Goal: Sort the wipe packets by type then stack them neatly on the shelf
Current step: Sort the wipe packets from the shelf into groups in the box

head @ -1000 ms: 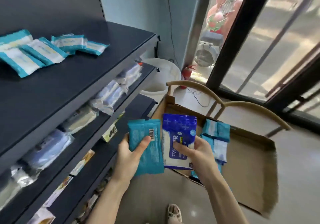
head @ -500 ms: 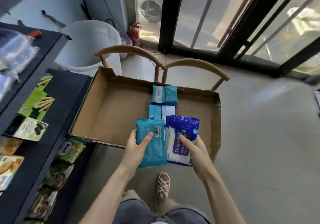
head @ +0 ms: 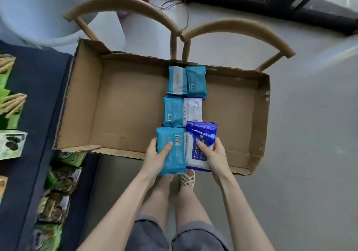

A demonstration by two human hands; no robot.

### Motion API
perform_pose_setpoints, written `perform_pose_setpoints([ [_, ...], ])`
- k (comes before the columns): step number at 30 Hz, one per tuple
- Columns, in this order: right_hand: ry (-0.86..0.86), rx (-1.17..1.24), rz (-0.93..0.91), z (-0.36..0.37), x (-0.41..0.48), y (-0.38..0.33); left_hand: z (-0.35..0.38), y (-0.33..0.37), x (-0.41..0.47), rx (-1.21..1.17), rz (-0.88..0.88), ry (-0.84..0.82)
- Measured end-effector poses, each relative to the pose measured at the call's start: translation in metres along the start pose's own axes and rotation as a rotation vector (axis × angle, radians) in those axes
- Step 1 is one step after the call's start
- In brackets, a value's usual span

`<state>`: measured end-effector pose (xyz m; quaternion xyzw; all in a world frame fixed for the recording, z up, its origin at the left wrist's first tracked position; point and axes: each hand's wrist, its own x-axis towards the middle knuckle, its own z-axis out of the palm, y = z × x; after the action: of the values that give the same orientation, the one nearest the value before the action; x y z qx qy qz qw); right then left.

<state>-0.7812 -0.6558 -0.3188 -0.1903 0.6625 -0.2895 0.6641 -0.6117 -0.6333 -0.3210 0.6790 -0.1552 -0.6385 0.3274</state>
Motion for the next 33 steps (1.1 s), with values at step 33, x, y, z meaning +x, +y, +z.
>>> perform_pose_setpoints([
  [33,0.002,-0.885,0.003,-0.009,0.132,0.087,-0.012,-0.086,0.142,0.704,0.068,0.039],
])
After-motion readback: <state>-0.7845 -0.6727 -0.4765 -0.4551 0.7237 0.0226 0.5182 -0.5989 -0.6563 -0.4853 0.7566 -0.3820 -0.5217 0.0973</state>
